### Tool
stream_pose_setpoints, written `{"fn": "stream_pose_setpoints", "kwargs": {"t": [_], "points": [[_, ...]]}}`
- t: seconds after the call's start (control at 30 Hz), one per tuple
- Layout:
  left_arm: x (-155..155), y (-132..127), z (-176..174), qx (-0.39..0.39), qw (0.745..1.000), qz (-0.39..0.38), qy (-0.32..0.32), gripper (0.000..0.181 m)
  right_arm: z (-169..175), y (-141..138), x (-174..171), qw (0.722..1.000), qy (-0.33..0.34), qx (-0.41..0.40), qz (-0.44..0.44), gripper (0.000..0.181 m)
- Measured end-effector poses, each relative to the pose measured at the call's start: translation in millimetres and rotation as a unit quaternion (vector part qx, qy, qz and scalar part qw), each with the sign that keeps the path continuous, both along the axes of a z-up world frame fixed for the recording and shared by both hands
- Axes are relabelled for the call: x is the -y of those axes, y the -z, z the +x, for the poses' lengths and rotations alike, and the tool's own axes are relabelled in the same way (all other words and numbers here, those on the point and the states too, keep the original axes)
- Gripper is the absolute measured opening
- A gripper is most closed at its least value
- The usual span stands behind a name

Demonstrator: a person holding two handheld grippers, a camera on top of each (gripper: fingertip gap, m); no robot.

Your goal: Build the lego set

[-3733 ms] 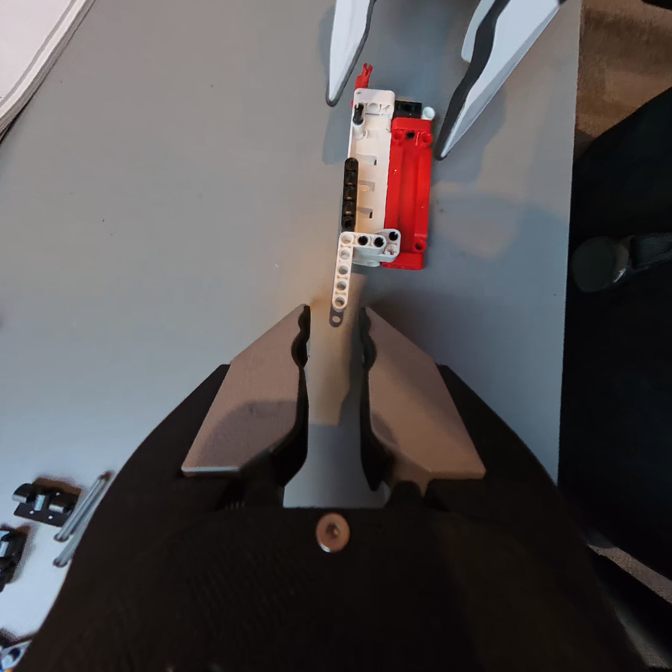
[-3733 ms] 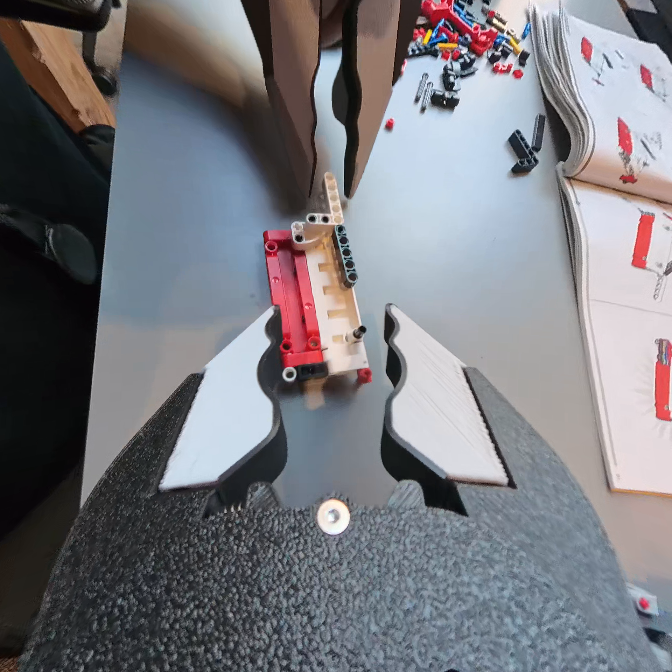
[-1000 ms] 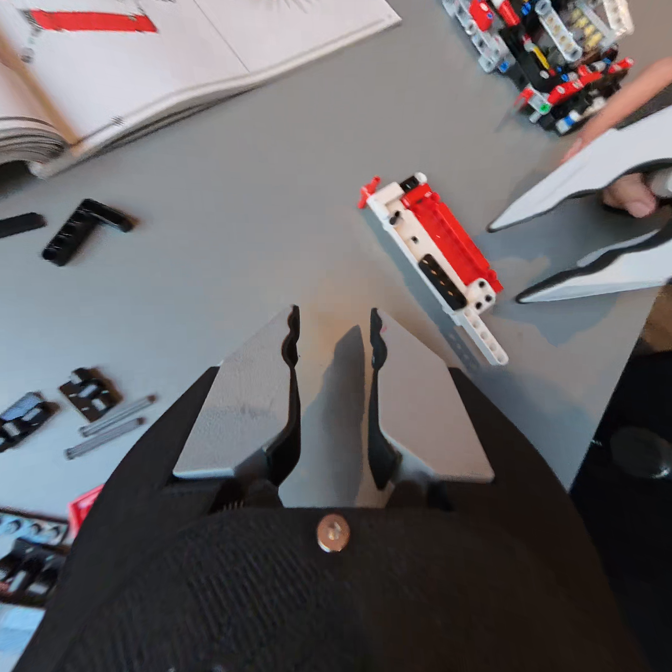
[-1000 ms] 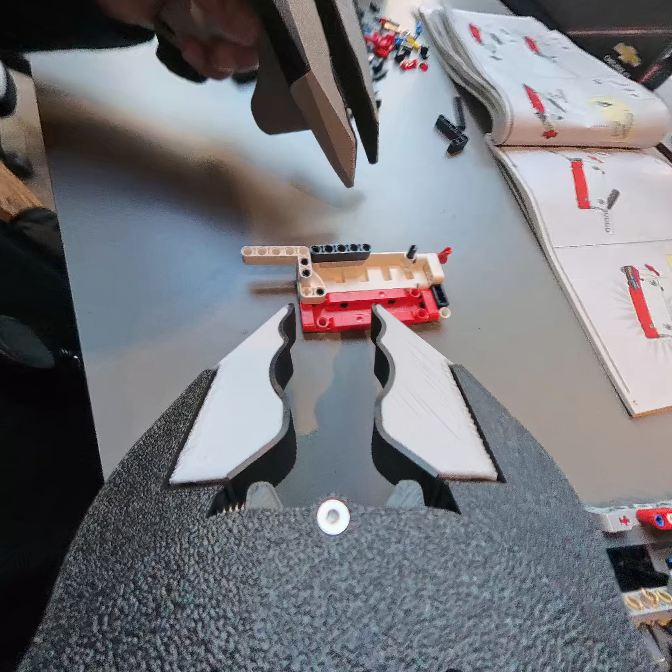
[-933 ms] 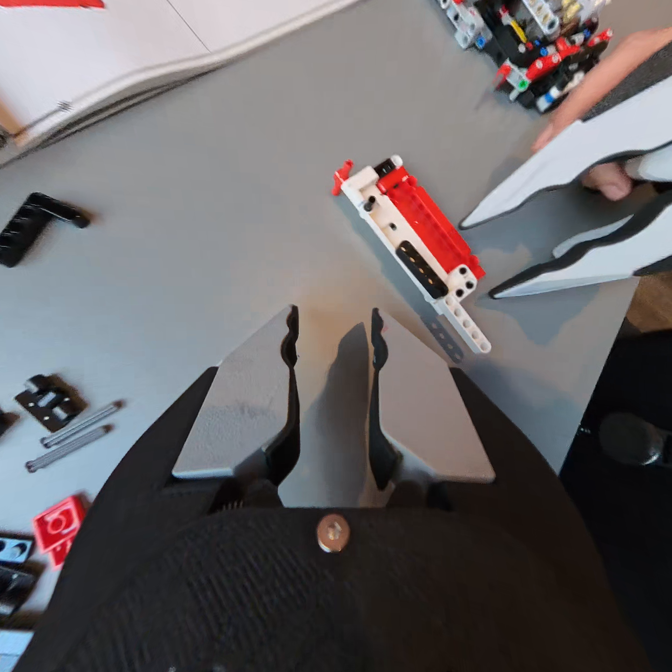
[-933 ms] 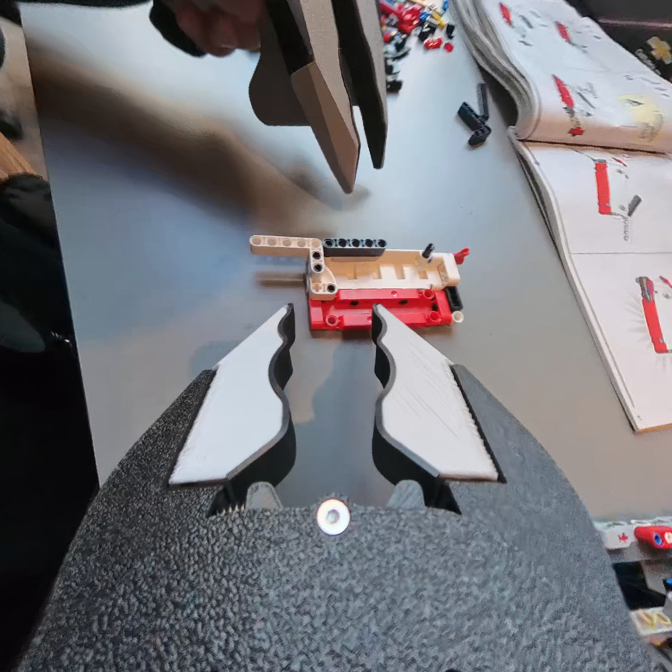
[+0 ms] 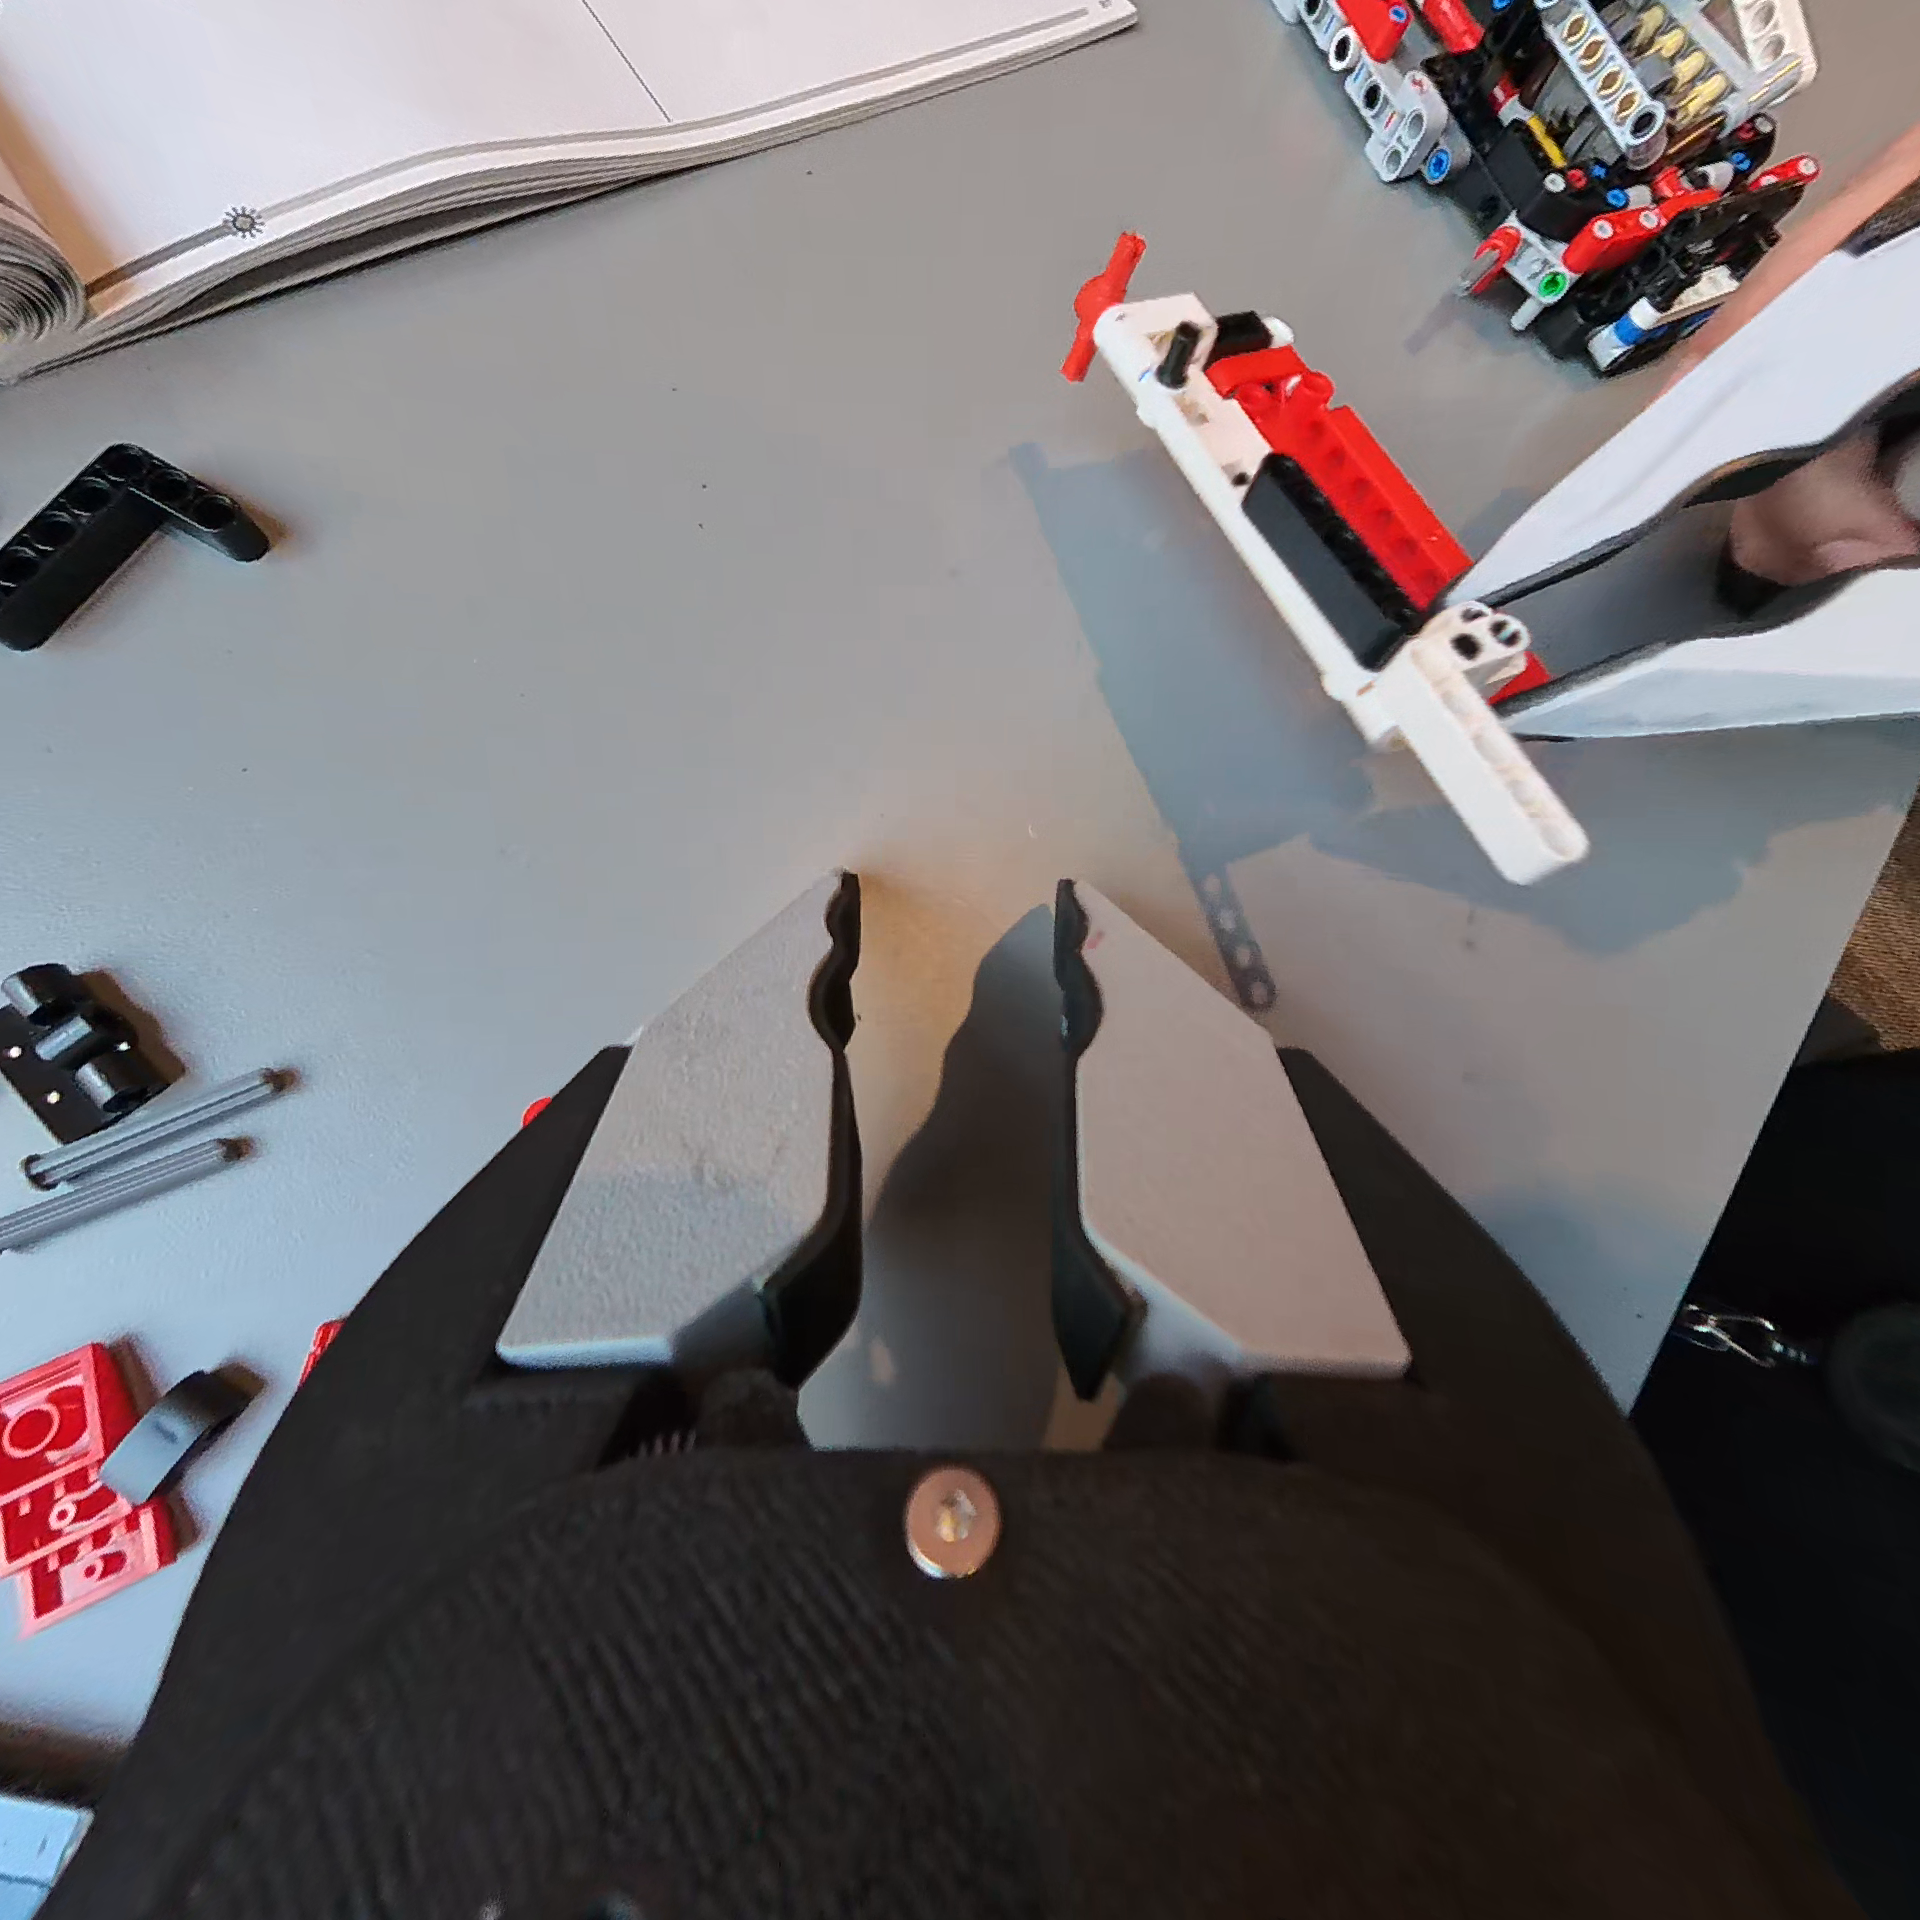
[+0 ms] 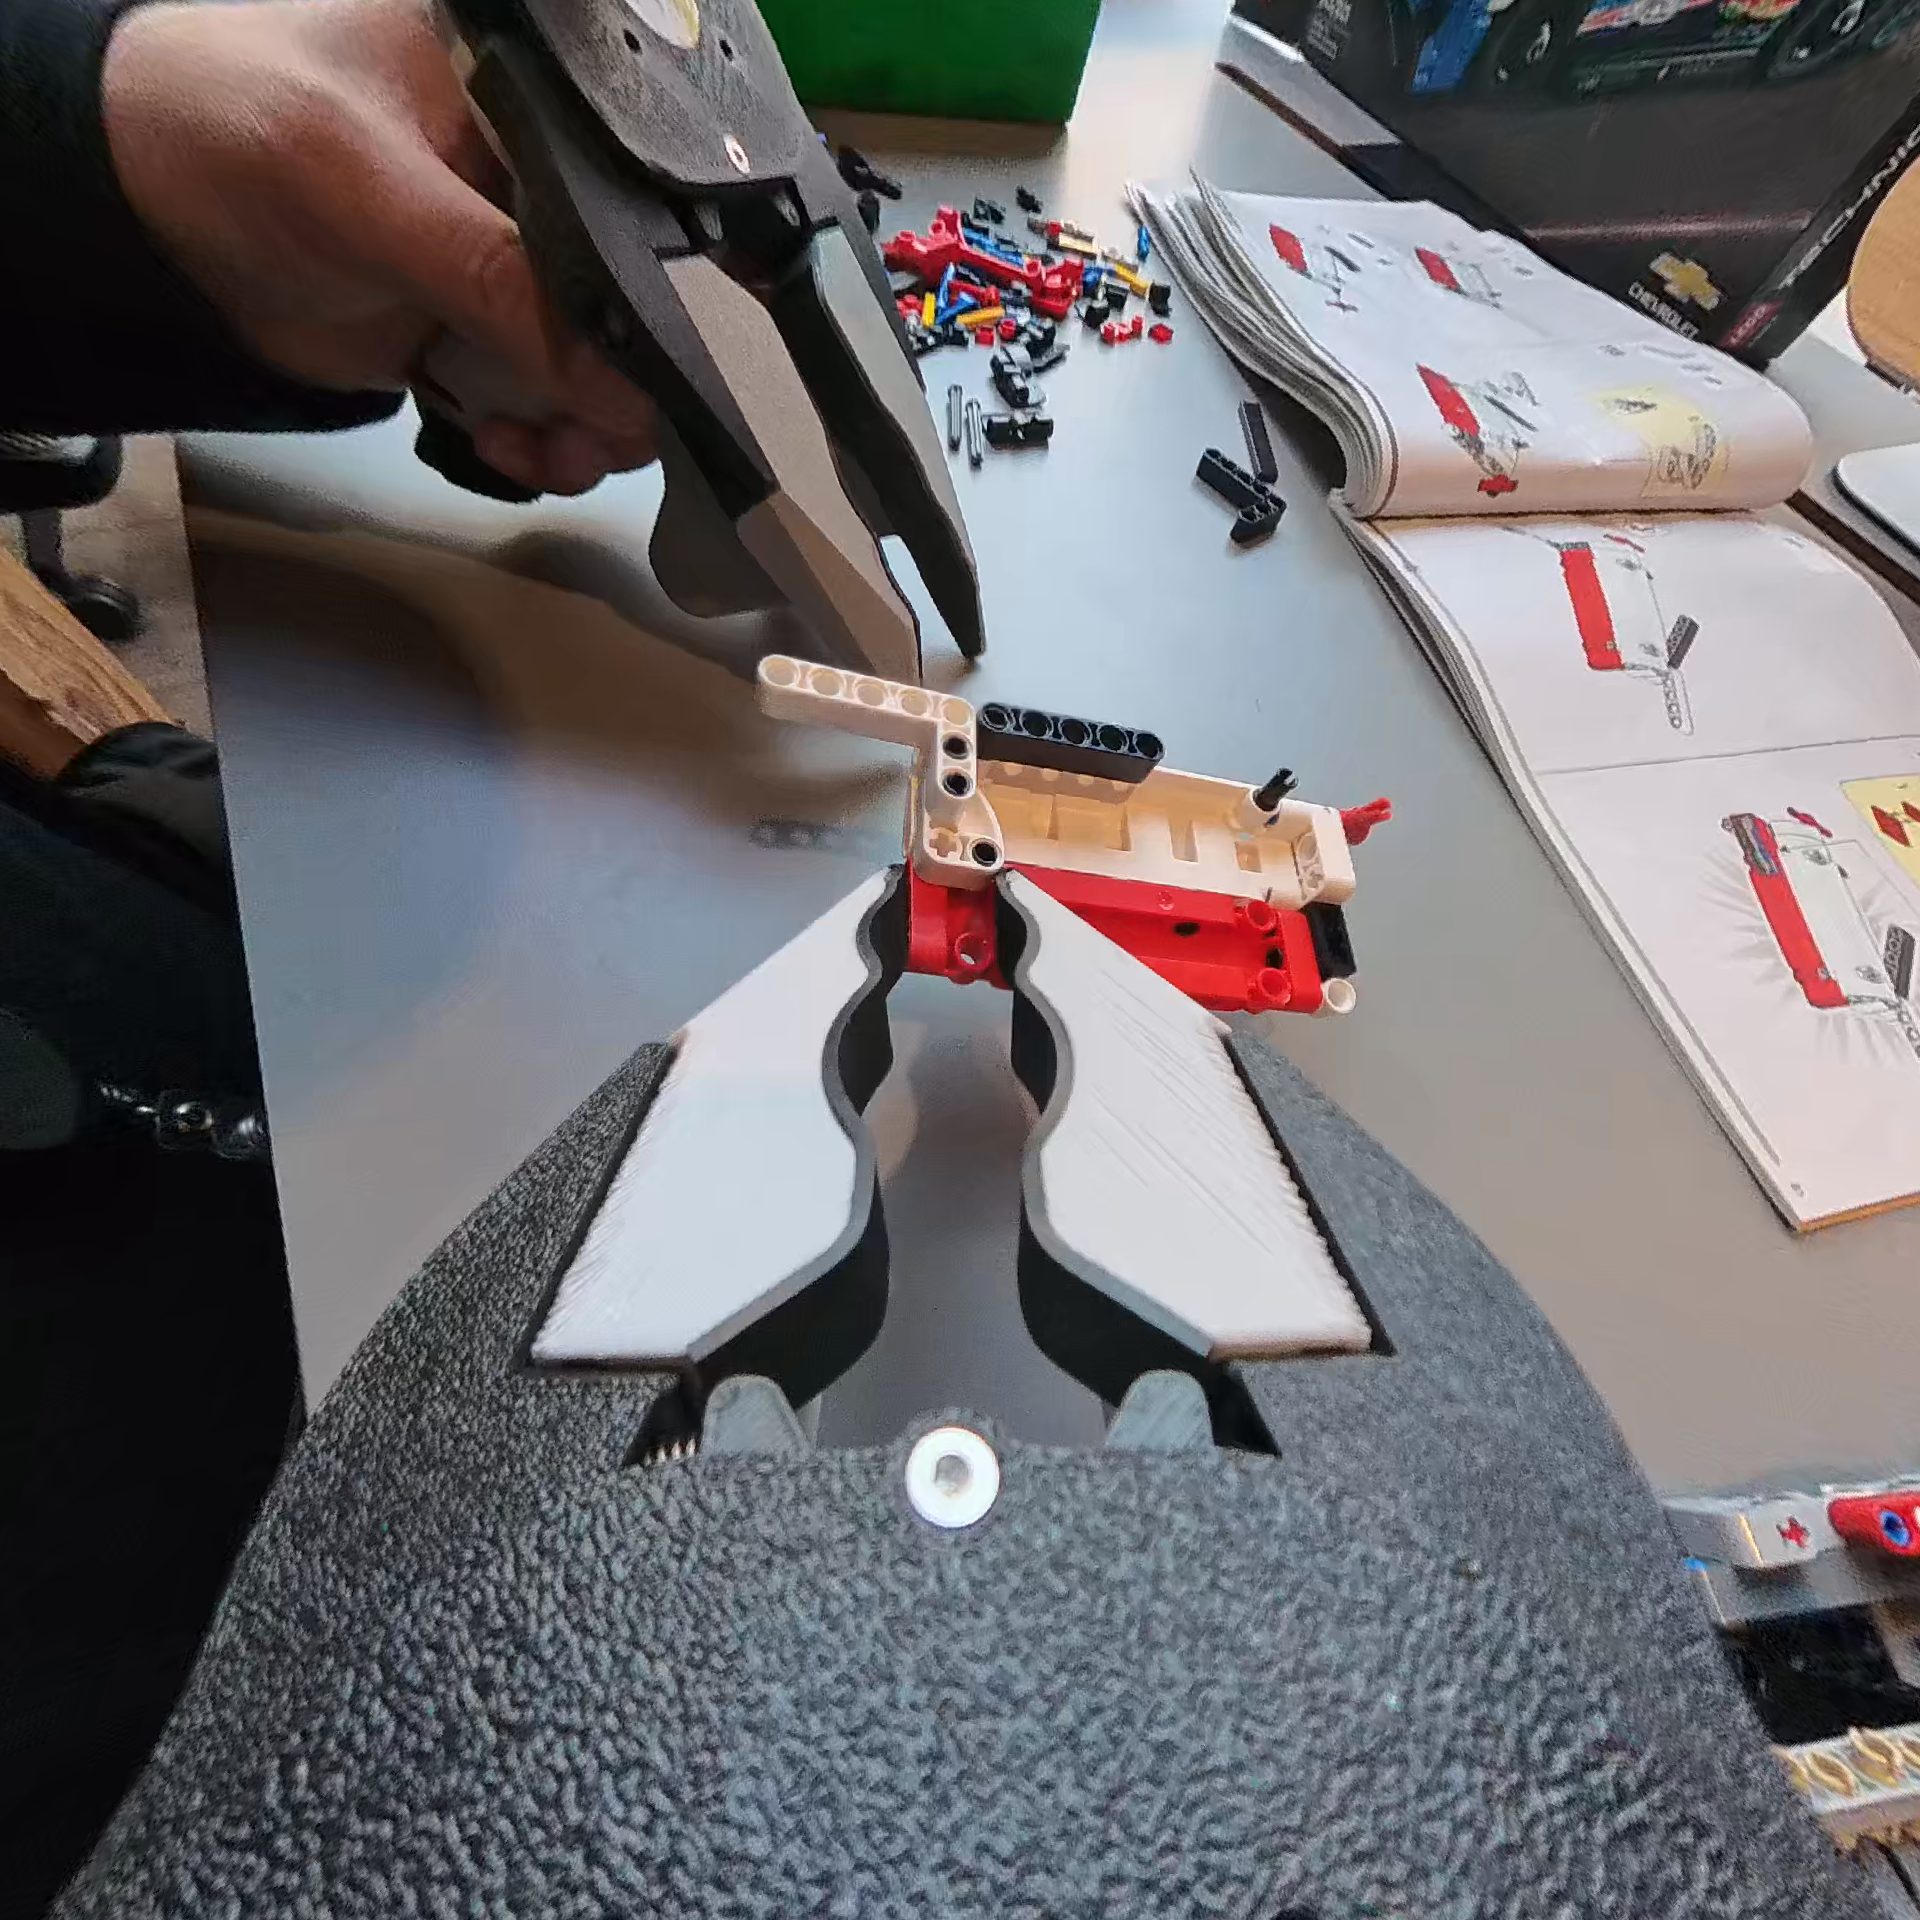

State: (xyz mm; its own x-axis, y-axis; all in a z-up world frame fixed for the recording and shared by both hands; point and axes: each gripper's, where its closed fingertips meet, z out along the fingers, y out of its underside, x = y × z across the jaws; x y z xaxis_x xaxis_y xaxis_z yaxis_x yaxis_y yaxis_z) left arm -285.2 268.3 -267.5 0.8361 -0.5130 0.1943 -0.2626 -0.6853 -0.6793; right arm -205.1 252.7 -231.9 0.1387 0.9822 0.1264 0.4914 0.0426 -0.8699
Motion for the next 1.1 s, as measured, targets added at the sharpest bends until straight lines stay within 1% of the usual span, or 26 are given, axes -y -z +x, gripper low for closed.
{"fn": "stream_pose_setpoints", "kwargs": {"t": [0.2,0.33,0.47,0.57,0.63,0.97,1.1], "points": [[0,0,-1,0.004,1.000,0.000,-0.004,0.034,7,26,-1,0.996,0.006,0.085,0.016,0.016],[0,0,-1,0.005,1.000,0.001,-0.005,0.033,0,30,2,0.995,-0.001,0.099,0.021,0.016],[0,0,-4,0.007,1.000,0.003,-0.008,0.033,-8,25,6,0.997,-0.008,0.081,0.004,0.018],[-1,-1,-6,0.010,1.000,0.005,-0.012,0.034,-11,20,8,0.998,-0.011,0.064,-0.011,0.025],[-2,-3,-9,0.012,1.000,0.011,-0.016,0.033,-11,14,10,0.999,-0.011,0.048,-0.017,0.025],[-16,-12,-21,0.020,0.998,0.036,-0.048,0.037,12,-5,-4,0.999,0.040,-0.008,0.008,0.026],[-19,-13,-23,0.019,0.997,0.042,-0.055,0.039,20,-10,-8,0.998,0.056,-0.031,0.002,0.026]]}}
